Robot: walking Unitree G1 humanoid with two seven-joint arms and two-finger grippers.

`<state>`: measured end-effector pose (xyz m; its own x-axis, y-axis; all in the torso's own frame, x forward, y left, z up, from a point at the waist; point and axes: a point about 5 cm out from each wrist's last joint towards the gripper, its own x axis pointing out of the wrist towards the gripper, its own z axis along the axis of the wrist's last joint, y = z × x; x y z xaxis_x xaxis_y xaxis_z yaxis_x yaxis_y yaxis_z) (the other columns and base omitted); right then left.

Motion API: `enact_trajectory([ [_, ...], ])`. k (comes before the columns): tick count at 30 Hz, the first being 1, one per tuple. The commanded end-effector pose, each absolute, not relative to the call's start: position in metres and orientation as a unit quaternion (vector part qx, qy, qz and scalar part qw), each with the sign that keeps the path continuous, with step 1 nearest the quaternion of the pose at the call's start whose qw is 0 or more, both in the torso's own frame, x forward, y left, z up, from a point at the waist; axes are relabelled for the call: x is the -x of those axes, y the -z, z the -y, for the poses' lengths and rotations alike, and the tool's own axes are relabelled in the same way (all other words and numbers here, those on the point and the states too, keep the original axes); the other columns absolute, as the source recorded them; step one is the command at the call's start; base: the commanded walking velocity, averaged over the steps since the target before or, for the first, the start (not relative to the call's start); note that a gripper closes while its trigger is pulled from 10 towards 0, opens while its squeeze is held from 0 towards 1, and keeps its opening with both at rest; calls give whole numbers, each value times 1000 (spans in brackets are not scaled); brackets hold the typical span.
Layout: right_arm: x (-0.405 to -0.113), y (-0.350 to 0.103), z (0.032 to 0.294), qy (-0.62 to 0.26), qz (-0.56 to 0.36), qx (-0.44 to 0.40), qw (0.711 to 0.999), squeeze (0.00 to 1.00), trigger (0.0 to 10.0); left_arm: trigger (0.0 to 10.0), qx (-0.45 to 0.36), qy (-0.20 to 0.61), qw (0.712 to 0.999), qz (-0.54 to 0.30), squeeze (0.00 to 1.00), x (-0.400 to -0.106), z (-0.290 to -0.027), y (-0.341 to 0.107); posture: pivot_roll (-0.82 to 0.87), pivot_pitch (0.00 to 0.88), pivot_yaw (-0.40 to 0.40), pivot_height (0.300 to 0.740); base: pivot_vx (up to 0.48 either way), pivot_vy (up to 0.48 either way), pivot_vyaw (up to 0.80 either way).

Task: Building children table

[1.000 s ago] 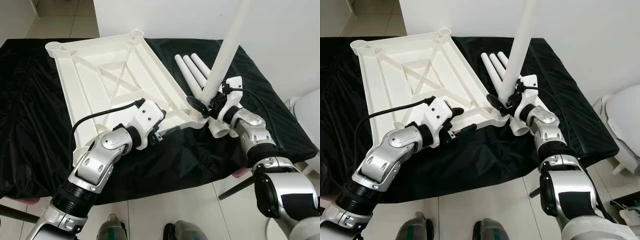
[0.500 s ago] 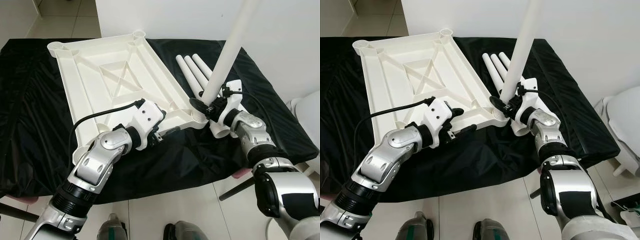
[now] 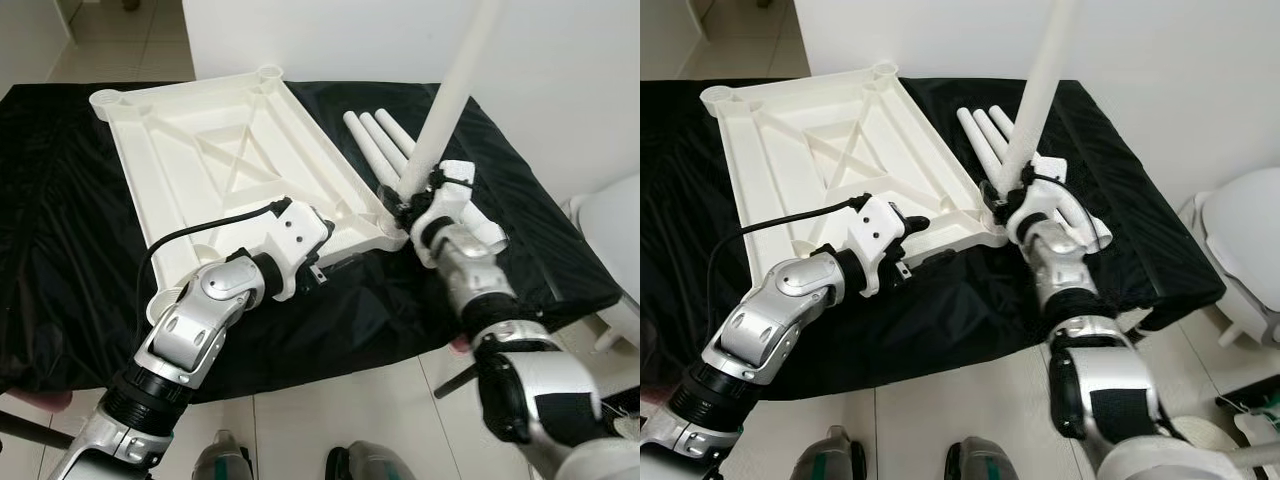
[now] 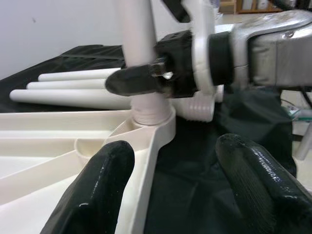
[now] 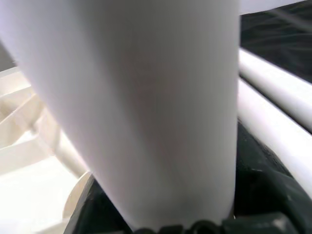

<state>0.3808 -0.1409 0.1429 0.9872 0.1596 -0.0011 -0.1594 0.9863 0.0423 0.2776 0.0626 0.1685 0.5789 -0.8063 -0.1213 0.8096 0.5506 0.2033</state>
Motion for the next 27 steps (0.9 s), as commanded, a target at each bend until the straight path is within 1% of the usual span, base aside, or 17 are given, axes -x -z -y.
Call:
enact_trajectory([
  [1, -384, -154, 143, -34, 18, -45, 998, 0, 0, 10000, -122, 495, 861, -7, 0, -273, -58, -170, -27, 0, -34, 740, 0, 0, 0],
  [3, -383, -154, 133, -1, 15, -61, 998, 0, 0, 10000, -120, 496, 860, -7, 0, -273, -57, -170, -28, 0, -35, 740, 0, 0, 0],
  [6, -382, -154, 126, 12, 15, -75, 997, 0, 0, 10000, -118, 497, 859, -7, 0, -272, -55, -170, -27, 0, -37, 740, 0, 0, 0],
  [10, -380, -153, 130, 21, 10, -81, 996, 0, 0, 10000, -117, 496, 860, -6, 0, -273, -56, -171, -25, 0, -38, 740, 0, 0, 0],
  [11, -380, -152, 133, 22, 7, -80, 997, 0, 3098, 10000, -117, 496, 861, -6, 0, -273, -56, -171, -26, 0, -38, 740, 0, 0, 0],
  [12, -380, -152, 135, 12, 6, -84, 996, 0, 10000, 10000, -117, 495, 861, -6, 0, -273, -57, -171, -25, 0, -39, 740, 0, 0, 0],
  [16, -379, -155, 137, -19, 14, -89, 996, 0, 10000, 10000, -117, 495, 861, -6, 0, -273, -57, -171, -28, 0, -39, 740, 0, 0, 0],
  [17, -378, -157, 140, -31, 18, -91, 995, 1000, 10000, 10000, -117, 495, 861, -5, 0, -273, -56, -171, -31, 0, -36, 740, 0, 0, 0],
  [22, -377, -158, 142, -40, 20, -93, 995, 1000, 10000, 10000, -116, 494, 861, -5, 0, -273, -56, -171, -31, 0, -36, 740, 0, 0, 0],
  [25, -374, -162, 153, -145, 25, -71, 987, 1000, 10000, 10000, -116, 498, 859, -6, 0, -273, -55, -170, -40, 0, -36, 740, 0, 0, 0],
  [26, -374, -162, 153, -145, 25, -71, 987, 1000, 10000, 10000, -116, 498, 859, -6, 0, -273, -55, -170, -40, 0, -36, 740, 0, 0, 0],
  [27, -373, -163, 156, -162, 25, -67, 984, 1000, 10000, 10000, -115, 499, 859, -6, 0, -273, -54, -170, -40, 0, -36, 740, 0, 0, 0],
])
